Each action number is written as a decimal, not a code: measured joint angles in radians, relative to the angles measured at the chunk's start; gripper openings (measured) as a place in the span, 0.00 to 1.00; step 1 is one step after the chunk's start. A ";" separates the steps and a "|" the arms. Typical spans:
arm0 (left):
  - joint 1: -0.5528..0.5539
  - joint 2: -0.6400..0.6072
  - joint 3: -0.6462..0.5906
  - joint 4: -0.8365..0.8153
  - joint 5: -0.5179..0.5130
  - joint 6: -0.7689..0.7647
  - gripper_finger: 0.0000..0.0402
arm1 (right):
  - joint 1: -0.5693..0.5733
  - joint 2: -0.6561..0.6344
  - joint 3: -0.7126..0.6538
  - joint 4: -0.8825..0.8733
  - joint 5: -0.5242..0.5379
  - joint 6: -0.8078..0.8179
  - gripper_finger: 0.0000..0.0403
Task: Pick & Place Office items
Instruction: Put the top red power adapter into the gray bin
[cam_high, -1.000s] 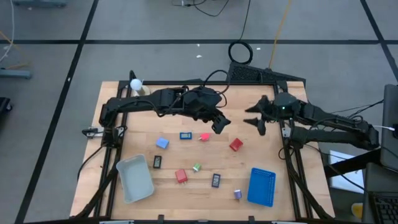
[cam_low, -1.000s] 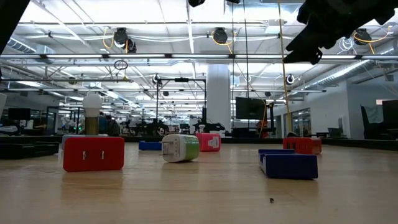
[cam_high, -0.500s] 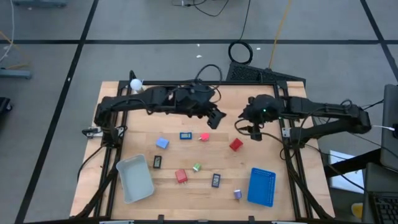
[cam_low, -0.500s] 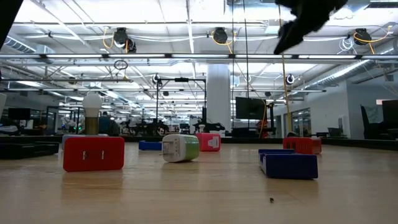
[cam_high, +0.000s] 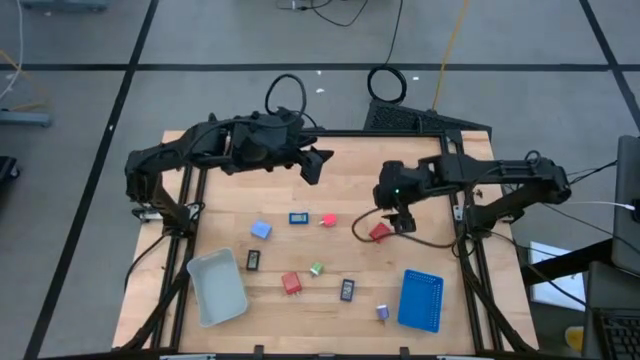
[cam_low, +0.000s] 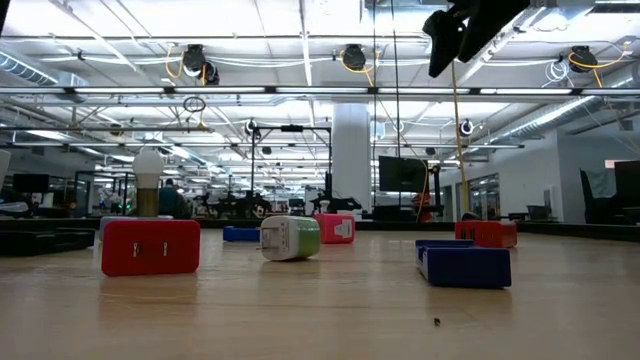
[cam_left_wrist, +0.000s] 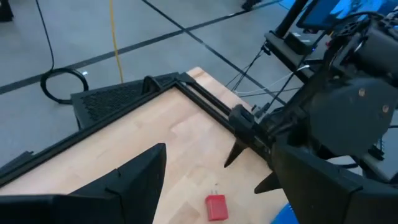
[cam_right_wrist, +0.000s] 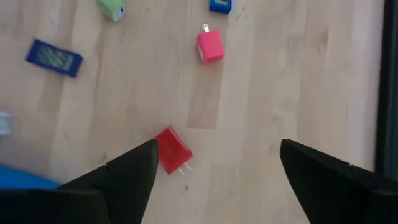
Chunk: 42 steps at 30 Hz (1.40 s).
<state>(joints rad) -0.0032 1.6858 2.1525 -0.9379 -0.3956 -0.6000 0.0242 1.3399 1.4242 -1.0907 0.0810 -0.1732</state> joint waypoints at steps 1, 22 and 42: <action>0.000 -0.002 0.000 -0.002 -0.001 0.000 0.73 | 0.012 0.000 0.000 -0.004 0.004 -0.015 0.82; -0.008 -0.004 0.000 0.004 -0.060 -0.050 0.73 | 0.255 0.139 0.001 -0.066 0.051 -0.238 0.83; 0.027 -0.012 -0.002 -0.087 0.118 -0.137 0.73 | 0.238 0.323 0.000 -0.042 -0.061 -0.289 0.83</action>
<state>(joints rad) 0.0233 1.6742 2.1509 -1.0248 -0.2781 -0.7368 0.2619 1.6633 1.4246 -1.1326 0.0196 -0.4619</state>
